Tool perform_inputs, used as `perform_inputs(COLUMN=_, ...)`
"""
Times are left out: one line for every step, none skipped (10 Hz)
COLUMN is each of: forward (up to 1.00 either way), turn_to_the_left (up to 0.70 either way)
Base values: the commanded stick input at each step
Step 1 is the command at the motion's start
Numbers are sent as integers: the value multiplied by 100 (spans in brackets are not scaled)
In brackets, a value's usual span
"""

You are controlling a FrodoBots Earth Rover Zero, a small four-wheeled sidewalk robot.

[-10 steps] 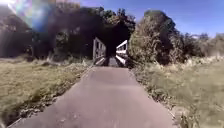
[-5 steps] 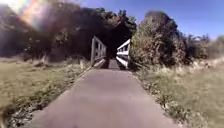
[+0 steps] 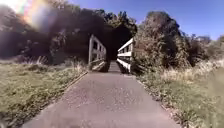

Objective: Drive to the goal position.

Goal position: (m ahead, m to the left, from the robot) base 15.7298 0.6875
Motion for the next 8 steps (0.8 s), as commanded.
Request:
perform_inputs(forward=100, turn_to_the_left=0)
perform_inputs(forward=100, turn_to_the_left=0)
perform_inputs(forward=100, turn_to_the_left=0)
perform_inputs(forward=100, turn_to_the_left=2)
perform_inputs(forward=100, turn_to_the_left=0)
perform_inputs(forward=100, turn_to_the_left=0)
perform_inputs(forward=100, turn_to_the_left=0)
perform_inputs(forward=100, turn_to_the_left=0)
